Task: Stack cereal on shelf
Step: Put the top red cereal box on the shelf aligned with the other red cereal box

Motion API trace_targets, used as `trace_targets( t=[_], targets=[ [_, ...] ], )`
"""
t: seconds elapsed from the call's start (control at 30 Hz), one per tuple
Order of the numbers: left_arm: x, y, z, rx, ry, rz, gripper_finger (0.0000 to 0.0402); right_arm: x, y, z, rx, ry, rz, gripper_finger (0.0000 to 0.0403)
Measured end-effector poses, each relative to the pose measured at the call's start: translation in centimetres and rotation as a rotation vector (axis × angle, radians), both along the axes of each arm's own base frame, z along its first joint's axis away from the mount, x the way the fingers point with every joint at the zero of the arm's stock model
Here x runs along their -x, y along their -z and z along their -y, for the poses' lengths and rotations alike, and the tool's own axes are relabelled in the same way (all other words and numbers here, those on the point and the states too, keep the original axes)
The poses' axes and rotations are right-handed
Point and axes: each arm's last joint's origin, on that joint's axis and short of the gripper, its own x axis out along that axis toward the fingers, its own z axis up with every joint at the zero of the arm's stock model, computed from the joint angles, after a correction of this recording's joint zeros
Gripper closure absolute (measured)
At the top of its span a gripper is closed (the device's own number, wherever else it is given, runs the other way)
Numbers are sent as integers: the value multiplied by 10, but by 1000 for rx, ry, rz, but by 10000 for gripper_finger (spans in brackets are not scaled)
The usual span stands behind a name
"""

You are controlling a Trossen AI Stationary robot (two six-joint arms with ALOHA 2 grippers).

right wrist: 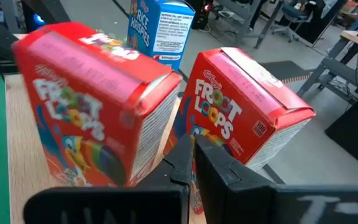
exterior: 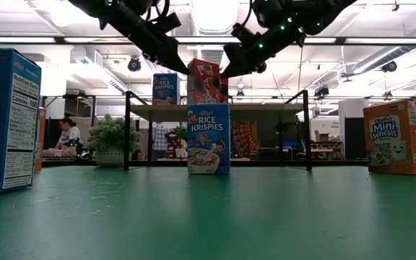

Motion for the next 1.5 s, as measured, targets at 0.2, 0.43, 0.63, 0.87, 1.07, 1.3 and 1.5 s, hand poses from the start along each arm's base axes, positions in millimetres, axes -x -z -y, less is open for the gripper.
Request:
trace_targets(
  t=[0.2,0.43,0.63,0.87,1.07,1.3,1.5],
  targets=[
    [-1,-1,1,14,30,16,306,-3,4,1,1,-6,4,394],
    [-8,9,-3,32,25,-4,306,-5,5,-2,-10,-46,7,394],
    [-11,13,-5,27,23,-7,306,-4,5,-4,-14,-56,-10,394],
    [-11,13,-6,21,17,-4,306,7,-1,-11,-48,-68,-67,394],
    [-14,10,-8,2,12,46,306,16,-4,-15,-86,-62,-104,394],
    [-22,18,-12,10,6,48,306,18,-6,-23,-96,-75,-128,394],
    [-22,18,-14,-19,-64,50,306,17,-6,-27,-96,-88,-132,394]
  ],
)
